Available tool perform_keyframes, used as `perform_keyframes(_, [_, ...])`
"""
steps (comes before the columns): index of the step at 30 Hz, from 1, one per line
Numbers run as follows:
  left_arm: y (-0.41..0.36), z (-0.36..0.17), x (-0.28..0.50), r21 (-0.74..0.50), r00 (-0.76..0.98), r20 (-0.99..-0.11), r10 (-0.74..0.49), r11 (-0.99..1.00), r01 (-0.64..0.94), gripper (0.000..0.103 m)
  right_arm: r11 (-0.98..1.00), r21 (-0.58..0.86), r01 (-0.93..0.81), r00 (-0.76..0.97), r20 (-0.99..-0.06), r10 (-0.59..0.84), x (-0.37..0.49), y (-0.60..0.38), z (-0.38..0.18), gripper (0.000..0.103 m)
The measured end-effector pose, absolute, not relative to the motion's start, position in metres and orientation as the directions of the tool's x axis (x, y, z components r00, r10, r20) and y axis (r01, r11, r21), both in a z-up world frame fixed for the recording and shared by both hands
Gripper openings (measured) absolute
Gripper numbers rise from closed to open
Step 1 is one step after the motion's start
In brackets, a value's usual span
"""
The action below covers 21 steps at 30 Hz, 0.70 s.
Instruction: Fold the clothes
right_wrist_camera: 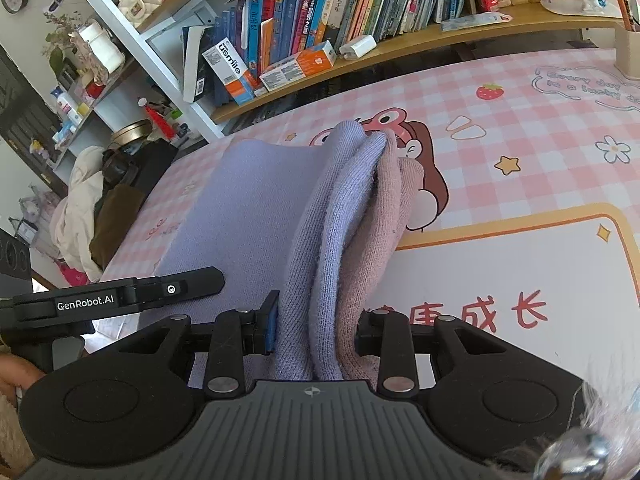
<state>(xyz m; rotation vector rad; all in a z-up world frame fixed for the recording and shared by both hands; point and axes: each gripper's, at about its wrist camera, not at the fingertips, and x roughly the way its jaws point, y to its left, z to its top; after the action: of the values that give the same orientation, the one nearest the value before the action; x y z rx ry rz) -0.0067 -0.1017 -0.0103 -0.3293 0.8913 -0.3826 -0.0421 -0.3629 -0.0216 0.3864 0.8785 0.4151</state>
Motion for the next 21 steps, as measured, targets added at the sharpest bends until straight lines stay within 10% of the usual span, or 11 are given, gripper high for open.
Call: perform_keyframes(21, [-0.046, -0.009, 0.02, -0.456, 0.535, -0.667, -0.518, 0.852, 0.257, 0.043, 0.879, 0.461, -0.12, 0.613, -0.662, 0.43, -0.033, -0.311, -0.014, 0.03])
